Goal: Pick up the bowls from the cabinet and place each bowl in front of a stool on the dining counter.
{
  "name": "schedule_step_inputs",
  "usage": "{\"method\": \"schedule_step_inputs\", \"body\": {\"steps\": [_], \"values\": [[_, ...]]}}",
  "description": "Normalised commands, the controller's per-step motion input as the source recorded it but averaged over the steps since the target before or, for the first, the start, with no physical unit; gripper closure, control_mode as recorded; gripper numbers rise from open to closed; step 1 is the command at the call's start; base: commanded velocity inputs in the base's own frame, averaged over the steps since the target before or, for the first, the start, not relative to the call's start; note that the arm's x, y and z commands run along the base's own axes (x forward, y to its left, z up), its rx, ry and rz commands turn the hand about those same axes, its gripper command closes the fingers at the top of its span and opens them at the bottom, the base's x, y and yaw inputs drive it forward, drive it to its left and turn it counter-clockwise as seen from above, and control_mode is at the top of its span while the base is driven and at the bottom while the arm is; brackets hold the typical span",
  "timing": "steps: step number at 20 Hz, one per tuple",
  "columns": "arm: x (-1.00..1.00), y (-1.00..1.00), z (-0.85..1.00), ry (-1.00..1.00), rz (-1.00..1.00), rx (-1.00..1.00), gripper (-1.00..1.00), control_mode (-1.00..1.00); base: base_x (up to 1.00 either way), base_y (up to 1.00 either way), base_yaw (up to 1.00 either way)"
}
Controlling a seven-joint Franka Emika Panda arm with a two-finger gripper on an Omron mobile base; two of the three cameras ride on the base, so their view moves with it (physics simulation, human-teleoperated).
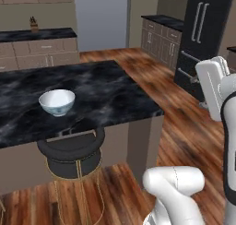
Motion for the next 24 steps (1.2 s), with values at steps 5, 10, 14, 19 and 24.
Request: {"method": "schedule_step_inputs", "body": {"steps": [5,10,14,19,24], "values": [[0.0,0.0,0.0,0.0,0.0,0.0,-1.0,1.0,0.4,-1.0,-0.01],[0.0,0.0,0.0,0.0,0.0,0.0,-1.0,1.0,0.55,-1.0,0.0],[0.0,0.0,0.0,0.0,0.0,0.0,-1.0,1.0,0.86,-0.83,0.0],[0.0,0.0,0.0,0.0,0.0,0.0,-1.0,1.0,1.0,-0.3,0.04],[0.0,0.0,0.0,0.0,0.0,0.0,-1.0,1.0,1.0,-0.19,0.03]]}}
